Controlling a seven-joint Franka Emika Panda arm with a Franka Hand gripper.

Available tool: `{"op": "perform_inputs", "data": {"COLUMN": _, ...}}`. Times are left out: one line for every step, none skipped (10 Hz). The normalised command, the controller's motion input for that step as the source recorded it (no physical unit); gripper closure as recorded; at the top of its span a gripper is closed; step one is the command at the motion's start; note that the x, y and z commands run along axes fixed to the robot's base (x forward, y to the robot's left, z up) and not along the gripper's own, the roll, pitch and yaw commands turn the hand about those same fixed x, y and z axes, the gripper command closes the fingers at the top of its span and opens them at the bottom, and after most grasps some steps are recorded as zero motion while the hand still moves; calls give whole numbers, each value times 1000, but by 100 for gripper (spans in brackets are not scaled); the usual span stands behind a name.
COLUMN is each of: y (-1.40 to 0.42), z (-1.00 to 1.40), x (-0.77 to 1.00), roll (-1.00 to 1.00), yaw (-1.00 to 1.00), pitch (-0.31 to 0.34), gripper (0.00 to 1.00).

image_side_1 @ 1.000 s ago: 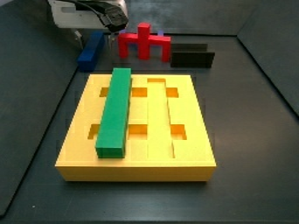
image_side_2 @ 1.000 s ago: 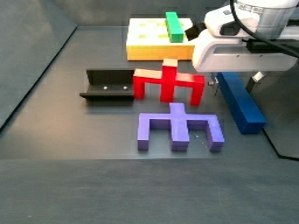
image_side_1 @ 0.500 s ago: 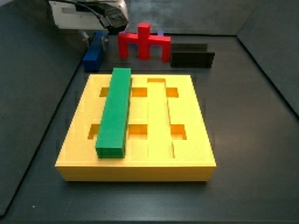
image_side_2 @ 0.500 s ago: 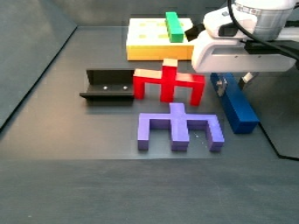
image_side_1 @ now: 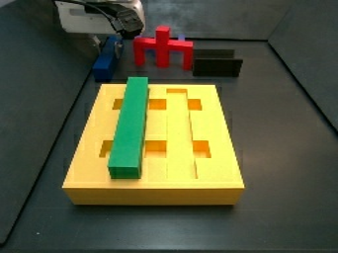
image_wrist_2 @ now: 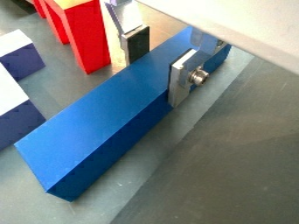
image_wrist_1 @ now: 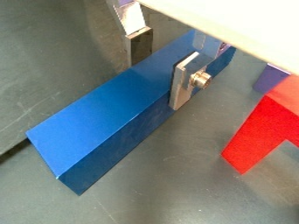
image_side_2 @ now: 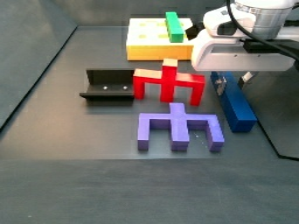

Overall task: Pick up the blue object. Move up. Move to above the board. Insert the blue object.
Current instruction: Pick up the blue object.

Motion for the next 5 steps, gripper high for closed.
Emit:
{"op": "perform_inputs", "data": {"y": 0, "z": 0, "x": 0, "roll": 0, "yaw": 0, "pitch": 0, "gripper": 100}}
{"op": "perform_inputs", "data": {"y": 0, "z": 0, "x": 0, "roll": 0, "yaw": 0, "pitch": 0, "gripper": 100}}
{"op": "perform_inputs", "data": {"y": 0, "z": 0, "x": 0, "roll": 0, "yaw": 0, "pitch": 0, "gripper": 100}}
{"op": "perform_inputs", "data": {"y": 0, "z": 0, "x": 0, "roll": 0, "yaw": 0, "pitch": 0, "gripper": 100}}
{"op": "perform_inputs", "data": {"y": 0, "z": 0, "x": 0, "roll": 0, "yaw": 0, "pitch": 0, "gripper": 100}}
